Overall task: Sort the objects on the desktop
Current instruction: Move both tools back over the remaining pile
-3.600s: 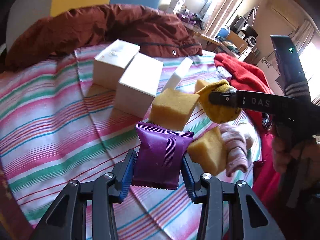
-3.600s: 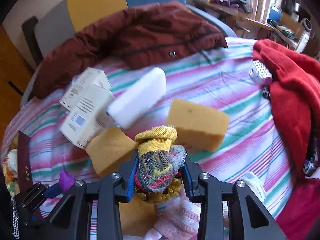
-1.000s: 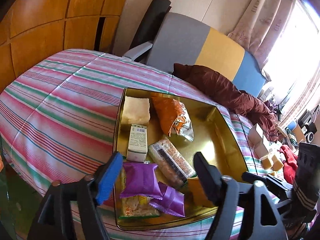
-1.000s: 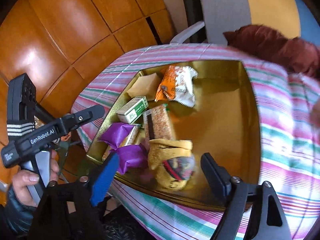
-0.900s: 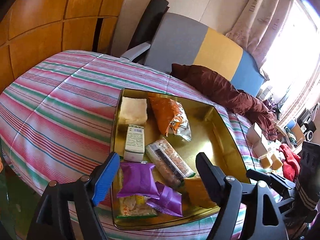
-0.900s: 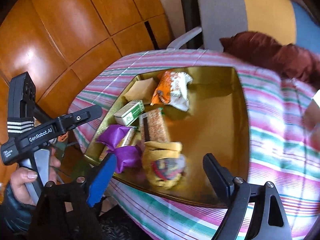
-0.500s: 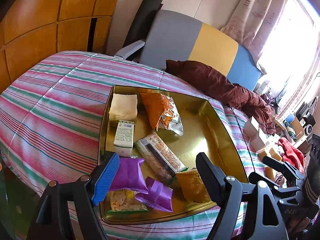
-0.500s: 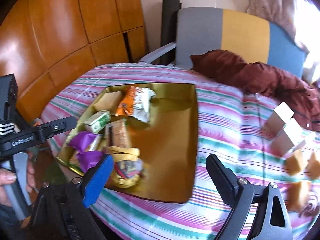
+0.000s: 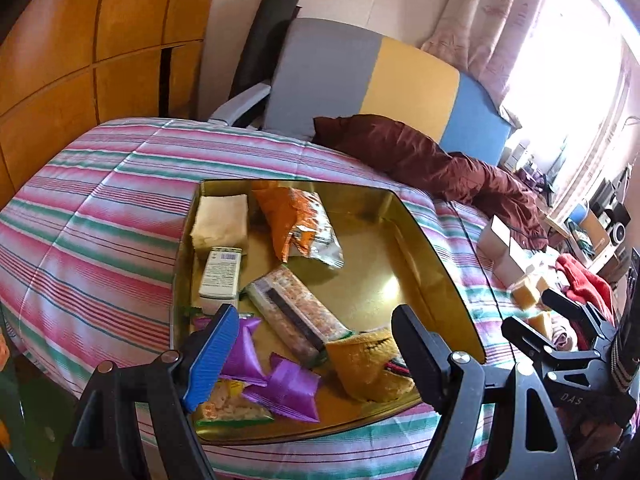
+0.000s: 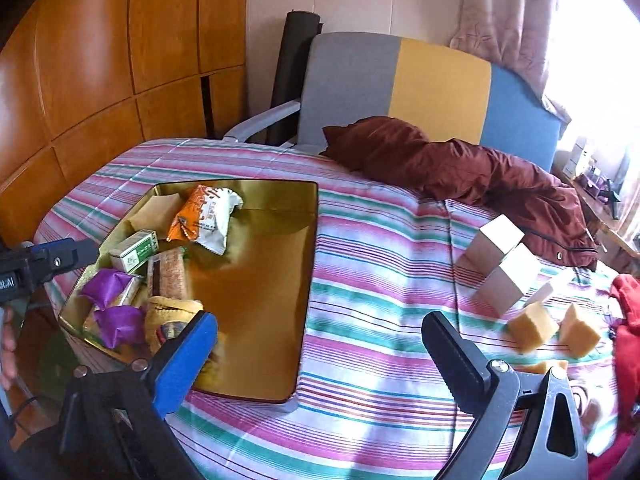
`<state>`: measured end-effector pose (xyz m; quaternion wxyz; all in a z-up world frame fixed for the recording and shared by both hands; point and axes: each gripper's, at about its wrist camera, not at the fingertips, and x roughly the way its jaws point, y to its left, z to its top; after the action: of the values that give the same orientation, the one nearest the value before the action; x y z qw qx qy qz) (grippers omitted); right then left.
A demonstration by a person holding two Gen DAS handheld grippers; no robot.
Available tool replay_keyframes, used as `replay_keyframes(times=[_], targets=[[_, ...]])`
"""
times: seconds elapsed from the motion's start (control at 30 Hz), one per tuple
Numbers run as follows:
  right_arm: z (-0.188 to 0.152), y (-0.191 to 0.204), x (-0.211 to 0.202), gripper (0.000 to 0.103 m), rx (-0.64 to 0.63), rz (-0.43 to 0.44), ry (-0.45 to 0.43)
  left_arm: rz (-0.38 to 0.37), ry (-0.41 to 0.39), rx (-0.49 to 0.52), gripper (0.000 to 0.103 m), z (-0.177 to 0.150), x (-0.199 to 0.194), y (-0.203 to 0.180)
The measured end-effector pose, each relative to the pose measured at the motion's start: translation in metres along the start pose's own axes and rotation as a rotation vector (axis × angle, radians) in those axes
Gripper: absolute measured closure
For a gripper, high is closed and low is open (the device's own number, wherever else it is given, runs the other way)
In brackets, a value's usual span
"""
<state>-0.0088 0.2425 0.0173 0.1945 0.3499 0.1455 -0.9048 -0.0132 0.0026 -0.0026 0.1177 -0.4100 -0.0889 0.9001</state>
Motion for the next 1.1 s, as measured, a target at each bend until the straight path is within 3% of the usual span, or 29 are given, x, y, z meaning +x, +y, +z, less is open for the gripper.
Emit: replay_keyframes(times=[0.3,0.57,0.83,1.1], targets=[[-0.008,-0.035,-0.001,0.0,0.053,-0.046,0.053,-0.106,0.026,0.127,0.023,0.002,0.006,-0.053],[-0.021,-0.092,-0.009,0.0,0.147,-0.148,0.137,-0.199,0.095,0.237,0.024,-0.007,0.022,-0.102],[-0.044,-0.191,-0.041,0.0,0.303,-0.258,0.225,-0.288,0.145,0.334,0.024,-0.017,0.03,-0.145],[-0.077,-0.315,-0.075,0.004,0.563,-0.368,0.307,-0.309,0.205,0.385,0.024,-0.025,0.046,-0.174]])
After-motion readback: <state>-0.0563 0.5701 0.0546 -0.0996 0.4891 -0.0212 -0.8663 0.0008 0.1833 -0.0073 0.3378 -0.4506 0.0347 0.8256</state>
